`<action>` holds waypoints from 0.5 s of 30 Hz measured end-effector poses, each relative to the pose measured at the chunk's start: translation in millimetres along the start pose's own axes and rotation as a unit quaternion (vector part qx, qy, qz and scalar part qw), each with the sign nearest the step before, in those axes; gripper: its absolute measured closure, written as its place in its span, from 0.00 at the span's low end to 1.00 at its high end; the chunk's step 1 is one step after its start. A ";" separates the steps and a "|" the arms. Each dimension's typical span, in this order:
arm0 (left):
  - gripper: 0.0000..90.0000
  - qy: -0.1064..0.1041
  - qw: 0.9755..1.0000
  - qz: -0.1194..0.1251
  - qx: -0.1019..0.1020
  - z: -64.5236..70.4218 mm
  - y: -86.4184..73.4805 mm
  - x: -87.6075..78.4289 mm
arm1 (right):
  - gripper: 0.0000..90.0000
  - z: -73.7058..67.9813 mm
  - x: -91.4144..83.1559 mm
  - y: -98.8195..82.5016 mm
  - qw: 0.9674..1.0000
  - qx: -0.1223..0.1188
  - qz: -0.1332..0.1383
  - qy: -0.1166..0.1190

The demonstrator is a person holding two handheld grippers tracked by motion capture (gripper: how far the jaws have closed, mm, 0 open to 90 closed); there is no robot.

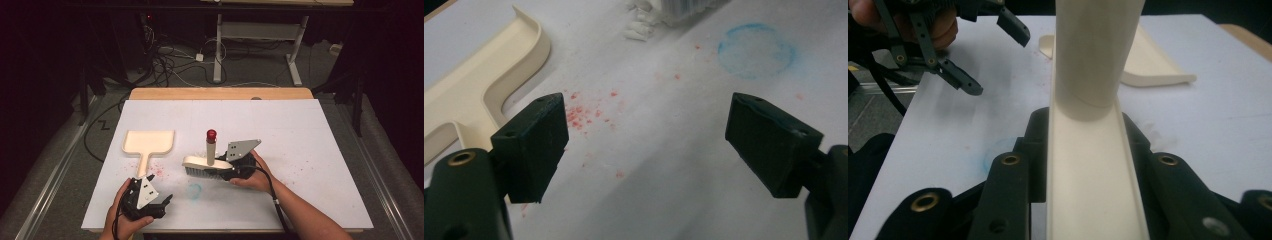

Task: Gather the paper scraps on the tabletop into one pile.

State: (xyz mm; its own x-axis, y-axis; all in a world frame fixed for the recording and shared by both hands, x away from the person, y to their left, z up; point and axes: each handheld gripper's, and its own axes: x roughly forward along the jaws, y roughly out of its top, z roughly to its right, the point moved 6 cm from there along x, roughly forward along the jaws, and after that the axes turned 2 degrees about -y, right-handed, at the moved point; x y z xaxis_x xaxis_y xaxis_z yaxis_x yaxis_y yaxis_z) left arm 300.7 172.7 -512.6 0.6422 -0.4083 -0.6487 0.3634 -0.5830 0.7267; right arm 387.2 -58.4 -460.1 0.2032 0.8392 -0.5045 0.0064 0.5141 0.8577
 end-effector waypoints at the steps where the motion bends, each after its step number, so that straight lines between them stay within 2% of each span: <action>1: 0.18 0.000 1.000 -0.001 0.001 0.1 -0.3 -0.1 | 0.76 -0.2 -3.1 1.2 1.000 -0.004 0.003 -0.001; 4: 0.18 0.003 1.000 0.000 -0.002 -0.8 -0.7 -0.8 | 0.75 -1.4 -16.9 3.6 1.000 0.002 0.009 -0.011; 6: 0.18 0.004 1.000 0.000 -0.002 -1.0 -0.7 -1.3 | 0.75 -1.2 -29.8 6.7 0.999 0.002 0.024 -0.022; 7: 0.18 0.005 1.000 0.001 -0.003 -0.9 -0.5 -1.9 | 0.75 -1.2 -29.8 6.7 0.999 0.002 0.024 -0.022; 8: 0.18 0.005 1.000 0.003 -0.003 -0.6 -0.2 -2.5 | 0.75 -1.5 -48.5 11.4 0.998 0.011 0.049 -0.032; 9: 0.18 0.006 1.000 0.002 -0.002 -0.6 -0.2 -2.6 | 0.75 -1.8 -56.7 13.2 0.997 0.012 0.056 -0.045; 11: 0.18 0.005 1.000 0.002 -0.002 -0.5 -0.1 -2.1 | 0.75 -2.5 -70.1 14.7 0.996 0.012 0.060 -0.067; 12: 0.18 0.005 1.000 0.002 -0.002 -0.5 -0.1 -2.1 | 0.75 -2.5 -70.1 14.7 0.996 0.012 0.060 -0.067; 13: 0.18 0.004 1.000 -0.004 -0.004 0.3 -0.5 -1.5 | 0.75 -2.3 -78.9 14.0 0.994 0.011 0.060 -0.087; 14: 0.18 0.004 1.000 -0.004 -0.004 0.3 -0.5 -1.5 | 0.75 -2.3 -78.9 14.0 0.994 0.011 0.060 -0.087; 15: 0.18 0.004 1.000 -0.003 -0.003 0.6 0.2 -1.7 | 0.75 0.2 -84.4 11.6 0.991 0.014 0.054 -0.121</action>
State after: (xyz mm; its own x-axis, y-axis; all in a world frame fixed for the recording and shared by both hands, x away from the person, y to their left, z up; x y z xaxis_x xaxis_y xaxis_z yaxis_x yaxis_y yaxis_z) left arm 299.2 172.8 -511.4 0.6451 -0.3995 -0.6514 0.3714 -0.5811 0.7242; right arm 370.3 -123.3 -407.6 0.4326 0.8205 -0.3738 -0.0009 0.4150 0.9098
